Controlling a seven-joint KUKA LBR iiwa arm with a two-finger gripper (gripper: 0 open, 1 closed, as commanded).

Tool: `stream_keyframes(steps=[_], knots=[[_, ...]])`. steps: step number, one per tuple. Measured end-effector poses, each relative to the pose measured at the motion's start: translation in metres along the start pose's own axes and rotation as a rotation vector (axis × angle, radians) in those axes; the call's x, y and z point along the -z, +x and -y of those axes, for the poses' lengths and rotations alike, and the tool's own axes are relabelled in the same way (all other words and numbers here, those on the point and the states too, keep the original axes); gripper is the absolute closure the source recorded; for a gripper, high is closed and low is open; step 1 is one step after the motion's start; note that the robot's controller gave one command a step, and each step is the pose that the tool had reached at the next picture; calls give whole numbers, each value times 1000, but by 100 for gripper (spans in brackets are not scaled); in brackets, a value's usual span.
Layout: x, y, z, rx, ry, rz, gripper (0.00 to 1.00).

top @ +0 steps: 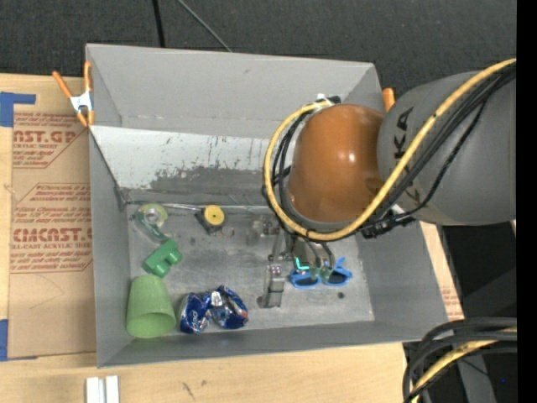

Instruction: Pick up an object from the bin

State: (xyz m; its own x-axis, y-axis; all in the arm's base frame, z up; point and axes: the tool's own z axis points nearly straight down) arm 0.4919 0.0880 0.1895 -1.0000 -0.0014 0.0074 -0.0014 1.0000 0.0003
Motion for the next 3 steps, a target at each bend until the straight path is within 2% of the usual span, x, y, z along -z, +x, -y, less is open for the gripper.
stream_keyframes(steps=[1,2,3], knots=[[-123,8,-65,-202,-1,3,0],[-120,6,-64,-204,-1,6,100],[53,4,-80,-232,-5,15,100]])
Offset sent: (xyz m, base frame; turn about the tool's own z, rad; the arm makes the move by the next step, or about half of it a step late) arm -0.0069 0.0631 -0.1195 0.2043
